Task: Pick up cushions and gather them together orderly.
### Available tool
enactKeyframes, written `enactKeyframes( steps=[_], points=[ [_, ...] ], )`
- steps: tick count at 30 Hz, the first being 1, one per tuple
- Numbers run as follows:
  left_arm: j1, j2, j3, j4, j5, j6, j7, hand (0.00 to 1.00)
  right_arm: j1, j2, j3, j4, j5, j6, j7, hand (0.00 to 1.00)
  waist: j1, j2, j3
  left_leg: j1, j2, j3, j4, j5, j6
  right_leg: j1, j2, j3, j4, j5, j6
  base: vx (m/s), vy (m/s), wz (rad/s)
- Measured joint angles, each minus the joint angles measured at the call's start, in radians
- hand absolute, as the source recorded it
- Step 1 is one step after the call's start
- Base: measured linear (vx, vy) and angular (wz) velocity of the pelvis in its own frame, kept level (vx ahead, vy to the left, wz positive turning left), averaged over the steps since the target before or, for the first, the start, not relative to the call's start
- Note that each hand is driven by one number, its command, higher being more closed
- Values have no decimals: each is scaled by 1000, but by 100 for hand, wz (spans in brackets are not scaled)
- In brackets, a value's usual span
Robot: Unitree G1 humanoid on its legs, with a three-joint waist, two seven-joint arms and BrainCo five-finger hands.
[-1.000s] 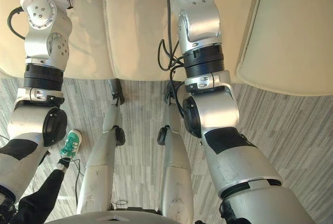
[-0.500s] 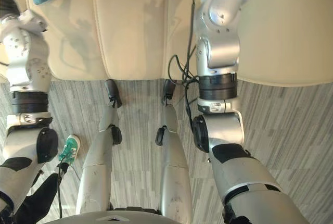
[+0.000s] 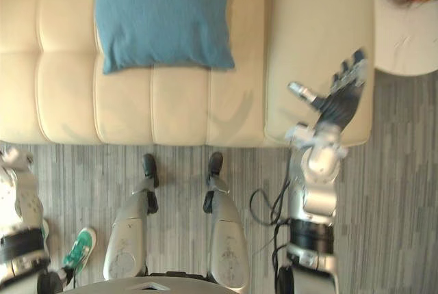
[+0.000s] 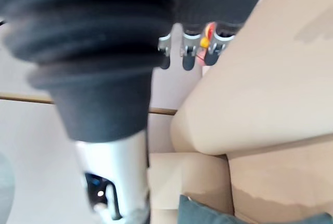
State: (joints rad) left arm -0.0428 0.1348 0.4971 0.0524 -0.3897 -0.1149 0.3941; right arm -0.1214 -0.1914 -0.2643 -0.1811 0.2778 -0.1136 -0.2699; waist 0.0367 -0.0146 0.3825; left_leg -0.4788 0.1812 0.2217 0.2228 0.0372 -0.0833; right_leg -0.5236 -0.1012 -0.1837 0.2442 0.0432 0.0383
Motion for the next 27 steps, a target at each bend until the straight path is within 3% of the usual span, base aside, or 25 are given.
enactKeyframes(
  steps=[2,5,9,13,19,22,25,26,27],
  points=[
    [134,-119,-37,64,0,13,-73,0,142,88,33,106,-11,1,66,0,0,-9,-40,102,3,2,15,-38,-4,110,0,-11,-3,-24,8,130,1,-1],
    [216,-180,-76,232,1,41,-138,0,244,153,34,324,-89,21,98,0,0,-13,-139,199,4,8,19,-73,-10,210,1,-16,-19,-46,11,154,23,-3],
    [208,-204,-112,515,58,79,-194,0,268,206,18,640,-146,69,116,0,-7,-11,-239,313,6,32,-12,-95,-14,323,3,-12,-73,-48,19,112,35,-13],
    [189,-217,-114,739,202,115,-205,0,267,232,-71,906,-166,98,114,0,-9,0,-311,449,-7,66,-97,-88,-24,432,5,1,-143,-36,31,65,28,-15],
    [182,-200,-80,855,288,126,-205,0,266,219,-190,1067,-211,126,115,0,-10,4,-335,538,-37,84,-177,-67,-25,510,5,27,-224,8,44,30,33,-12],
    [182,-189,-40,884,297,132,-204,0,263,216,-192,1069,-247,133,115,0,-7,-2,-332,557,-43,113,-180,-68,-24,515,7,60,-236,25,46,-4,23,-31],
    [172,-165,-17,897,297,136,-191,0,243,222,-185,1069,-247,132,114,0,-5,-18,-322,538,-44,148,-144,-82,-9,483,1,89,-205,38,51,-91,29,-27],
    [156,-163,-5,894,296,136,-180,0,234,222,-175,1071,-247,132,114,0,-3,-21,-314,520,-33,158,-131,-90,5,477,4,93,-219,71,69,-129,15,-28],
    [161,-166,10,893,296,136,-177,0,221,220,-173,1076,-247,131,114,0,11,6,-310,505,-8,166,-132,-90,12,458,11,92,-193,64,72,-162,-12,-13]
  ],
)
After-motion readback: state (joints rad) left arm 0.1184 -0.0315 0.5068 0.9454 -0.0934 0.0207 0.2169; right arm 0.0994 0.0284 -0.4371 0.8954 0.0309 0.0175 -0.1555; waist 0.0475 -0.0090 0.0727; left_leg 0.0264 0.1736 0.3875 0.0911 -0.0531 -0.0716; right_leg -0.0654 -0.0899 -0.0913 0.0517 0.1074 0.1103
